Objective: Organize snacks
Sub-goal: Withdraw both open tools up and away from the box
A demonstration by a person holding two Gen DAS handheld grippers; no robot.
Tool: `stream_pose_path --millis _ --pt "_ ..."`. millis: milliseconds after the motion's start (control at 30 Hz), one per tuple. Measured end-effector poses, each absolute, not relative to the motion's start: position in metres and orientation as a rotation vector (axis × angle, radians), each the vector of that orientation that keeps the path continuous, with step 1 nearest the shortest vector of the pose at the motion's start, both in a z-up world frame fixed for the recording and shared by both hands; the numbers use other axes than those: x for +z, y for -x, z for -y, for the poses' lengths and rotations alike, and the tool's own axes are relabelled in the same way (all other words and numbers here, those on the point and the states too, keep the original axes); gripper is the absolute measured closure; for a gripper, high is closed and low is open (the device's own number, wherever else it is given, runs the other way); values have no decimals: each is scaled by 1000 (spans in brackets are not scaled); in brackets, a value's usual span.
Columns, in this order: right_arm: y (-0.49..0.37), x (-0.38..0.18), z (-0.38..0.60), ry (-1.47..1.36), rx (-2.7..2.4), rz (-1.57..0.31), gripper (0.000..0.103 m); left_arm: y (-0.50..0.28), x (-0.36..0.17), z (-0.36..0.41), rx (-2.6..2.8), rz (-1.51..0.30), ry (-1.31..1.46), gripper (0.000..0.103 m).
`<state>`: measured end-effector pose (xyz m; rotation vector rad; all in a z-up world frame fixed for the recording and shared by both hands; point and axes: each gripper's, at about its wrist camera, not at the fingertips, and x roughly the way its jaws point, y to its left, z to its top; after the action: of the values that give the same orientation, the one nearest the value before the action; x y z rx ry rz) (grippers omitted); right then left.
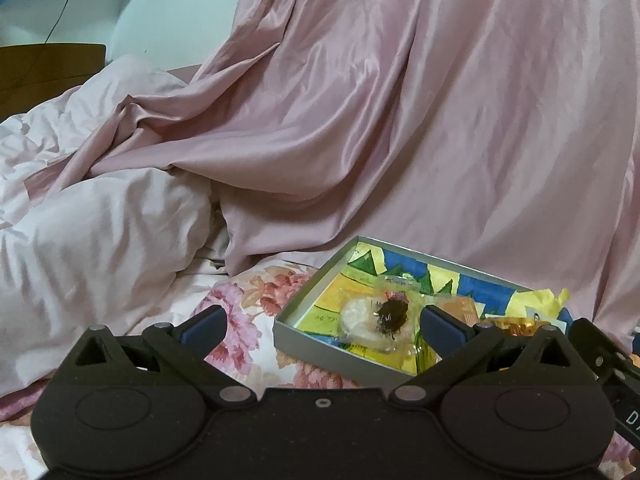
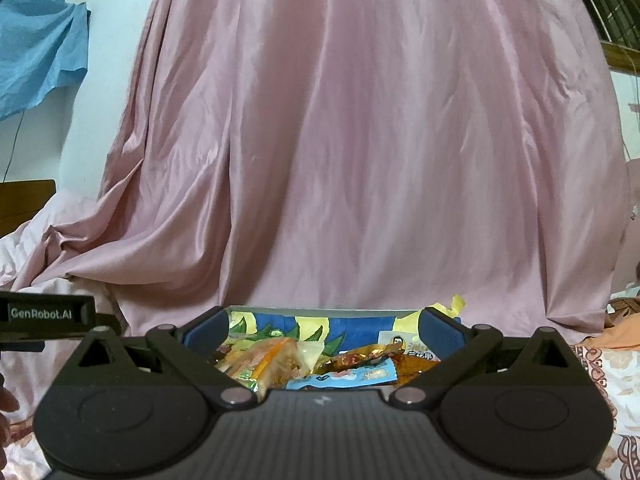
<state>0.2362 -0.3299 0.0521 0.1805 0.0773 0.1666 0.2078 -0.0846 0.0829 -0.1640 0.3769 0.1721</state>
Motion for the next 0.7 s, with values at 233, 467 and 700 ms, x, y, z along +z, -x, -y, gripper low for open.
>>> stream_pose_path --millis 233,467,700 --pt "-220 49 327 -167 157 -73 0 -192 81 87 153 -372 120 1" --pt "-206 49 325 -160 154 -64 0 -178 81 86 141 -364 90 1" --pt "-192 47 324 -154 152 -59 0 -166 79 82 138 -360 82 1"
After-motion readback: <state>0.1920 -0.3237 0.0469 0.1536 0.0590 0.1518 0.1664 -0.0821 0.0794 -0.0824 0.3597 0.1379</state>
